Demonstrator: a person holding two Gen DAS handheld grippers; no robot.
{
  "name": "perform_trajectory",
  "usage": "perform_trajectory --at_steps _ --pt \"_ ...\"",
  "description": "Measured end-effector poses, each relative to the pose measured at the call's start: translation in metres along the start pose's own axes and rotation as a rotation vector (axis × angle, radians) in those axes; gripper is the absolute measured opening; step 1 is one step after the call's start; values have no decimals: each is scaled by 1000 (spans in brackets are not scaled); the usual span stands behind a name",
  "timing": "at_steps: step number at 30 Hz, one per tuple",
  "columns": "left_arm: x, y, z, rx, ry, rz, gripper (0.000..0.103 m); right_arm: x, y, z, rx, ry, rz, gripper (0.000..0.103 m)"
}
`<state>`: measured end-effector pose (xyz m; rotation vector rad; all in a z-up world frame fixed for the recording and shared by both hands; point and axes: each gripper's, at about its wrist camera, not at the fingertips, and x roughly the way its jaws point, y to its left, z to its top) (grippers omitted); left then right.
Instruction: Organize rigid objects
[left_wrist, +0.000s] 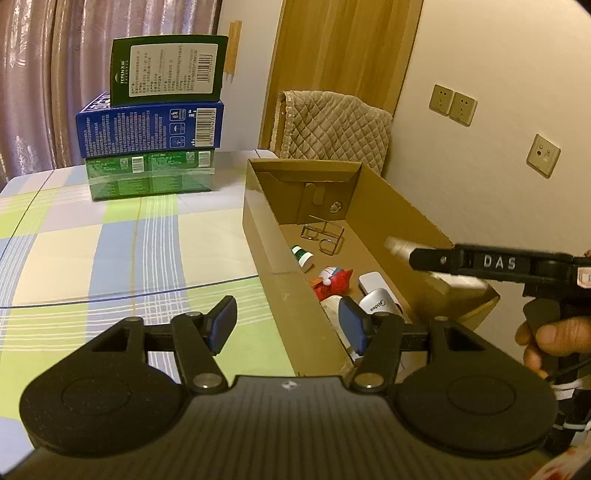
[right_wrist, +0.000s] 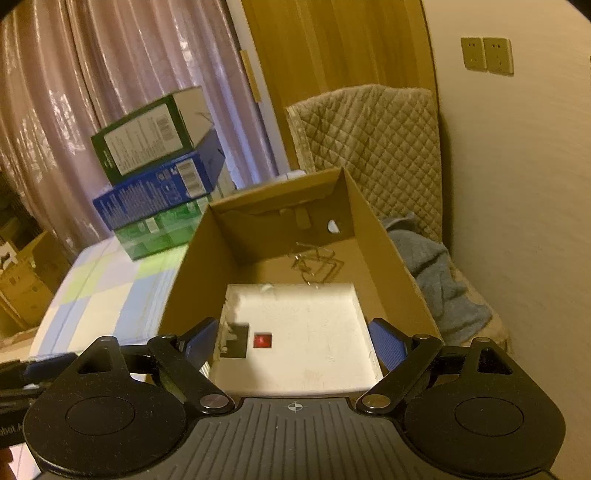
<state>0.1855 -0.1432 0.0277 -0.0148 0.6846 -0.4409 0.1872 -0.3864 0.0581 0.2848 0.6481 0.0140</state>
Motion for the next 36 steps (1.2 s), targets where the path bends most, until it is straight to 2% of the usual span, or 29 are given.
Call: perform_trajectory --at_steps 7,16,24,31,36 --pt "-9 -1 -7 3 -14 20 79 -19 -7 -2 38 -21 -29 86" --pt "-32 -9 -16 -18 -2 29 93 -53 -2 -22 15 31 -72 86" --pt "-54 -14 -22 -16 8 76 102 -81 13 -38 -28 88 -104 86" --pt "-68 -12 -30 -39 68 76 101 -104 29 -48 -82 104 -117 86" --pt "-81 -14 -36 -57 73 84 101 -117 37 -52 -93 101 -104 86"
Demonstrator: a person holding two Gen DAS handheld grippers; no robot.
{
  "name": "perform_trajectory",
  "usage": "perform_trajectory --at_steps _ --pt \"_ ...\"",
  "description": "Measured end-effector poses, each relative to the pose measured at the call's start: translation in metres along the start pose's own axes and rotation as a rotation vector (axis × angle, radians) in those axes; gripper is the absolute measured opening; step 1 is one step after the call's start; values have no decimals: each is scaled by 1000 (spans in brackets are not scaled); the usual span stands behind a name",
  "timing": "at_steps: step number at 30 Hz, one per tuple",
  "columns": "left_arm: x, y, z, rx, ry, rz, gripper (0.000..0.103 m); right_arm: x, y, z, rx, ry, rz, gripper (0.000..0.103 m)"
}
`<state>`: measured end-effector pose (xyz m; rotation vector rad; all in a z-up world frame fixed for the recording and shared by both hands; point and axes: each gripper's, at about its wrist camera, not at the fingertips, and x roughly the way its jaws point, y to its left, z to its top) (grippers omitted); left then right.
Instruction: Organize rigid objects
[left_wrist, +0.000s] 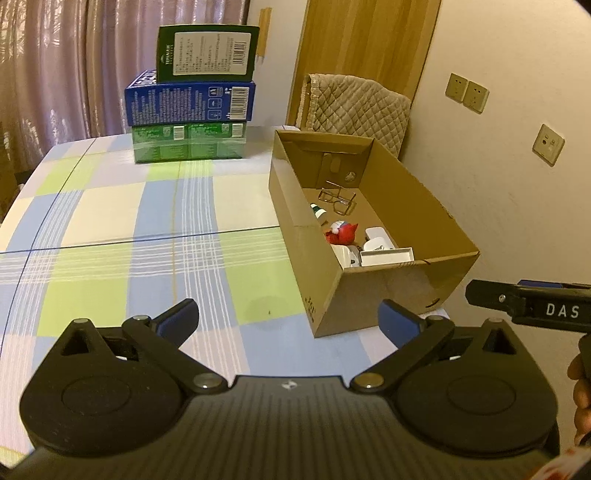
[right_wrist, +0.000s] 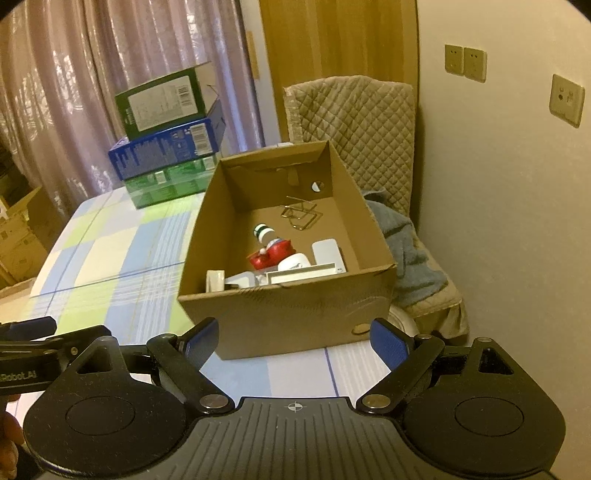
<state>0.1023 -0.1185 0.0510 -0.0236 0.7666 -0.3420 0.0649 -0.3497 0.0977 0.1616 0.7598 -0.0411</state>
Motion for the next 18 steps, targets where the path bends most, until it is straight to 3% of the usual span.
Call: perform_trajectory --at_steps 18 --pt "-30 -12 0 3 -41 39 102 -35 7 -6 -2 -30 19 86"
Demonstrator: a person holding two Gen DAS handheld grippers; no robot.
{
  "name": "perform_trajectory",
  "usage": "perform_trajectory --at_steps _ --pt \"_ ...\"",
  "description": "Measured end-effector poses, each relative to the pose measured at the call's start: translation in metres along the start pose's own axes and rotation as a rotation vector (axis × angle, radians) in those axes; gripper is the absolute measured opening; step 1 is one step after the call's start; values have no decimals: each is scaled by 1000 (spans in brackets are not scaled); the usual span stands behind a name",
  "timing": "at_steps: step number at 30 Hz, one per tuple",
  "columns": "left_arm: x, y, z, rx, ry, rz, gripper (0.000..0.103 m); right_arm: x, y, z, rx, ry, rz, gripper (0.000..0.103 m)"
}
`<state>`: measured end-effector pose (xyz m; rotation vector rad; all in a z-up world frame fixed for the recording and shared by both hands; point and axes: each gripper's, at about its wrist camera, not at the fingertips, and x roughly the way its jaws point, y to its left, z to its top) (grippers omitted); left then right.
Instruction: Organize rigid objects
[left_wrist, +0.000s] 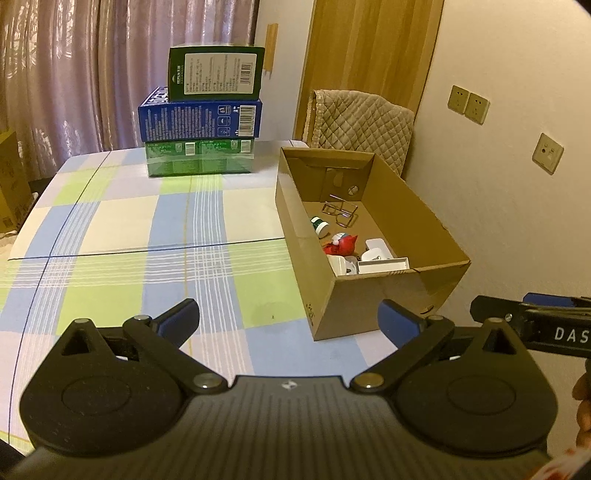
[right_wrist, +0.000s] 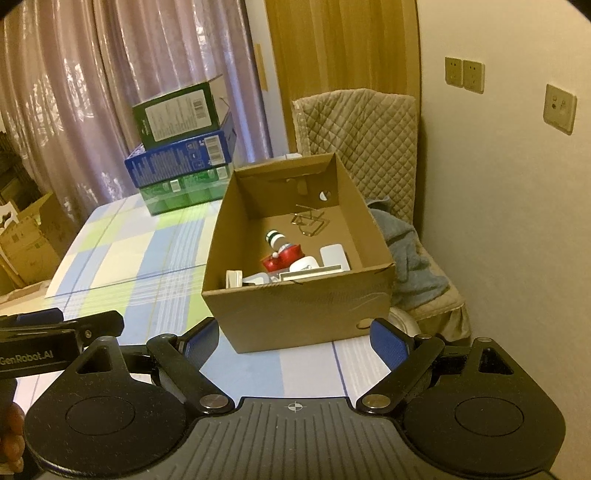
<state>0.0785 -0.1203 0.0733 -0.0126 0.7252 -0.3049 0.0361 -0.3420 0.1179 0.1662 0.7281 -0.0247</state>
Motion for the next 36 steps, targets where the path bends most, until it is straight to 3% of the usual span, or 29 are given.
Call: perform_trajectory --at_steps 36 --pt "2 -13 -9 19 26 -1 102 -7 -2 -10 6 6 4 86"
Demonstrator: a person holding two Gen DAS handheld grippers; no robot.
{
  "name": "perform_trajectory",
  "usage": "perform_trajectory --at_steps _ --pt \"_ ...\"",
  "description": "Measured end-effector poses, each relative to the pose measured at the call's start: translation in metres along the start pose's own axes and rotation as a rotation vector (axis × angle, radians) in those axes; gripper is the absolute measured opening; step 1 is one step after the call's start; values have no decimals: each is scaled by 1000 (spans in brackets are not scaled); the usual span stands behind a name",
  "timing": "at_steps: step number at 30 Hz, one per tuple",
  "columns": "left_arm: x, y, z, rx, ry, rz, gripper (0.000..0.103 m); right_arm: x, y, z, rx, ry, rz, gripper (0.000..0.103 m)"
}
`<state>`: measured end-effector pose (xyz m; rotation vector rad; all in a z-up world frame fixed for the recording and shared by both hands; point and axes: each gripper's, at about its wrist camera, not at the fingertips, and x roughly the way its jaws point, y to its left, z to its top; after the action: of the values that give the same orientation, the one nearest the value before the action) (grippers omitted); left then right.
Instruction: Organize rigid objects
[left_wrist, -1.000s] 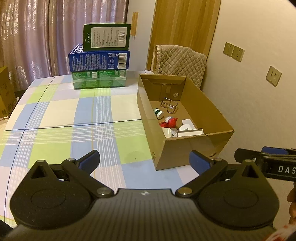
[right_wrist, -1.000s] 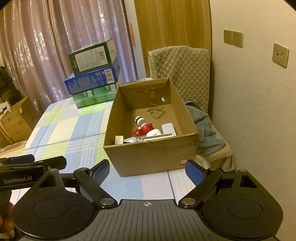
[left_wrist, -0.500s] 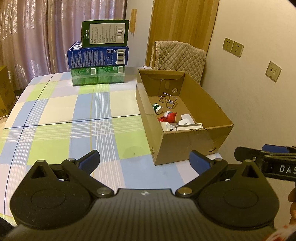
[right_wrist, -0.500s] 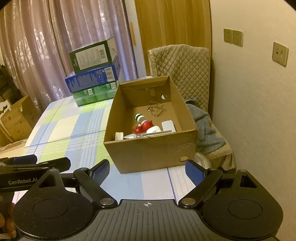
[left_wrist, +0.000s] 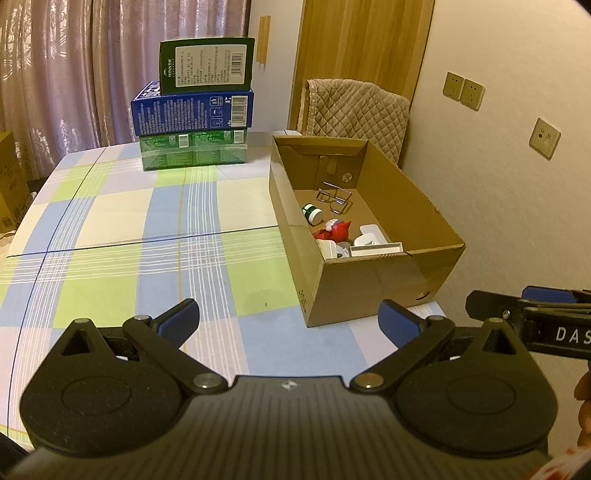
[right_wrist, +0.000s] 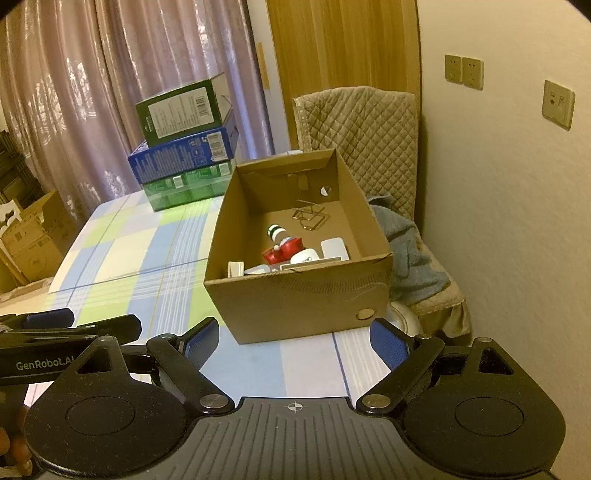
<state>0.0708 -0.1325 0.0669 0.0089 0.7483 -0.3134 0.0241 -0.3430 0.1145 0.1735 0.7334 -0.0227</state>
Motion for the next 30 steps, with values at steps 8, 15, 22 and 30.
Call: perform_trajectory --at_steps 8,15,22,30 --pt "0 0 0 1 -1 -1 102 0 0 0 2 1 0 86" --pt "1 -1 -1 4 1 -5 102 1 -2 -1 3 1 0 86" --pt "2 -2 0 5 3 -5 102 1 -3 -2 5 5 1 86" --pt "3 -2 0 4 3 -5 102 2 -4 -2 6 6 1 86"
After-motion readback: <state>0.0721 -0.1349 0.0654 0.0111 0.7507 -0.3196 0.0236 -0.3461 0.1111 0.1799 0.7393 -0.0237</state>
